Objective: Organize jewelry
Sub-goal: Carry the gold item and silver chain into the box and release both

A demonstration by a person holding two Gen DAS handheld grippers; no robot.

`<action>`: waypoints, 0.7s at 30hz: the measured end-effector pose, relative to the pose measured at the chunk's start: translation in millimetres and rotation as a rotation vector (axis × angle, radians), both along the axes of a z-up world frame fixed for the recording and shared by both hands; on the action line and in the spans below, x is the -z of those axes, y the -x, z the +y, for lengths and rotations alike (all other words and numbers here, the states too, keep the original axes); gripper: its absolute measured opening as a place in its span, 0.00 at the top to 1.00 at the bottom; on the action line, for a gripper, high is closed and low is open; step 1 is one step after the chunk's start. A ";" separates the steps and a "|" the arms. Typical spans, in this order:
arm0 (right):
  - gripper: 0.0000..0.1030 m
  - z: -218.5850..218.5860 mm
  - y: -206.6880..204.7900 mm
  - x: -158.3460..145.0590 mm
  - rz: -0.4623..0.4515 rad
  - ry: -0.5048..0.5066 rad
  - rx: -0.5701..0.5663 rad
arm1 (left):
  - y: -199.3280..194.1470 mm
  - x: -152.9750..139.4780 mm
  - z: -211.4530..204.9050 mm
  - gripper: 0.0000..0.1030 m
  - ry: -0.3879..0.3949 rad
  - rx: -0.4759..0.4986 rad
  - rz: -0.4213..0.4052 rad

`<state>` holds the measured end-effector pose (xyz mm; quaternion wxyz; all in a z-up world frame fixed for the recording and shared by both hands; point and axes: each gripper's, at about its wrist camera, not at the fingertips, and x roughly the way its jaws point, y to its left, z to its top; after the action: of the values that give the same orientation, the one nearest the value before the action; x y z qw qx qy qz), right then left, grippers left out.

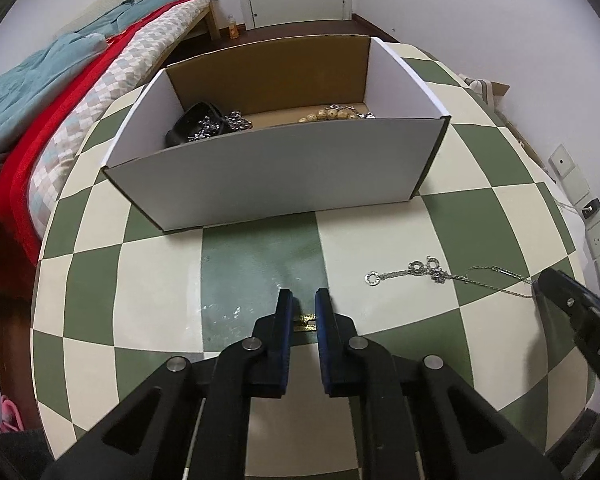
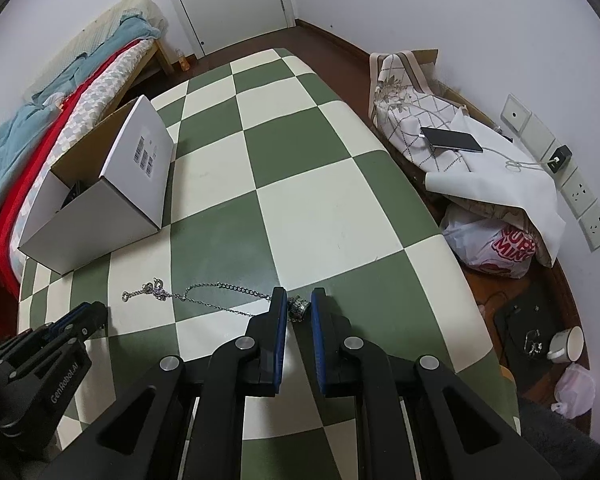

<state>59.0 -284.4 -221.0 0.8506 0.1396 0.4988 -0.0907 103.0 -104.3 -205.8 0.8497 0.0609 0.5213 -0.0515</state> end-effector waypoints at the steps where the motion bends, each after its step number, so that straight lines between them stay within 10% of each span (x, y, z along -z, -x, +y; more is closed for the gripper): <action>1: 0.87 0.5 -0.1 -1.5 -0.003 -0.002 -0.001 | 0.3 -0.7 2.0 0.92 0.003 -0.003 0.000; 21: 0.88 47.7 -15.4 -102.5 -0.181 -0.034 -0.134 | 11.1 -98.9 33.4 0.92 0.040 -0.047 -0.198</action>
<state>74.4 -236.7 -118.4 0.8939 0.1280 0.4295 -0.0122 91.9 -70.9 -106.9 0.8991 0.0365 0.4348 -0.0356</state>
